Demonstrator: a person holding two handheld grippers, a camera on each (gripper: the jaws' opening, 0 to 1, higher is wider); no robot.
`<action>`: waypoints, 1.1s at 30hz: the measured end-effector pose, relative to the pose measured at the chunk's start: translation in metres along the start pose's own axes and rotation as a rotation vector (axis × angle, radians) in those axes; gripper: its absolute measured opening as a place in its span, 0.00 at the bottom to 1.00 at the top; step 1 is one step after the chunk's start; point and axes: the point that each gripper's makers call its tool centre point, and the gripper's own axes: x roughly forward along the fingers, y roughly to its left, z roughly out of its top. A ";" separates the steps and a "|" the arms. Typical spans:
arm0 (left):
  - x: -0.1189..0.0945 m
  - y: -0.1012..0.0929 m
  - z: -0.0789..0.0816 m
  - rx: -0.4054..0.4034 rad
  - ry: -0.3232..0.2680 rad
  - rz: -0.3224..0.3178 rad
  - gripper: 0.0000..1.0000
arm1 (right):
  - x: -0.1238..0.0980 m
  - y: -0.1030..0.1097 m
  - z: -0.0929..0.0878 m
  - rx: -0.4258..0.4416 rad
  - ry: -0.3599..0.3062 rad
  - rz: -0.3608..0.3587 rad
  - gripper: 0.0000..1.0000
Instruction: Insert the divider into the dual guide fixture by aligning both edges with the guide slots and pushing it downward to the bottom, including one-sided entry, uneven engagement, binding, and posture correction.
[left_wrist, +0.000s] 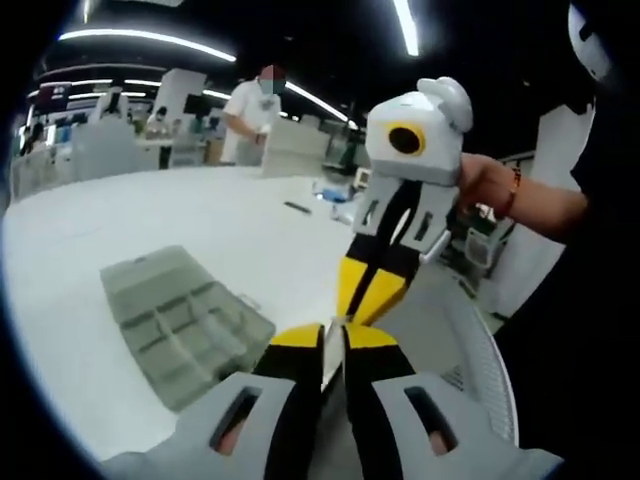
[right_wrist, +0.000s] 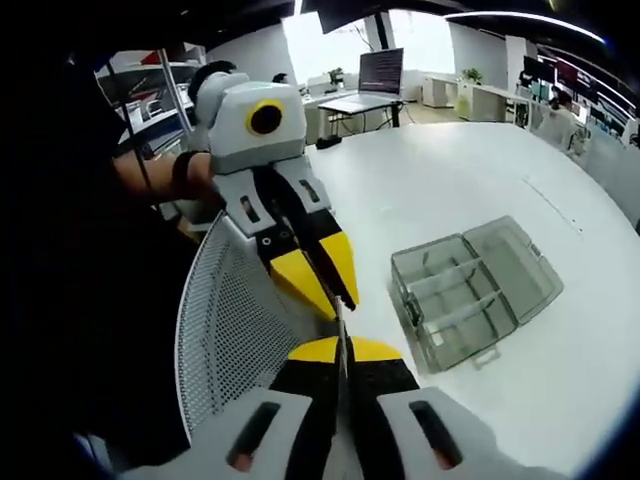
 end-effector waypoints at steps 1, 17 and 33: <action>0.000 0.000 0.000 -0.004 -0.001 0.000 0.06 | 0.000 0.000 0.000 -0.002 0.002 0.002 0.00; -0.005 0.019 0.001 -0.037 -0.033 0.054 0.16 | 0.002 -0.022 0.007 -0.081 0.079 -0.032 0.00; -0.012 0.032 0.000 -0.028 -0.032 0.080 0.23 | 0.002 -0.042 0.003 -0.104 0.167 -0.056 0.00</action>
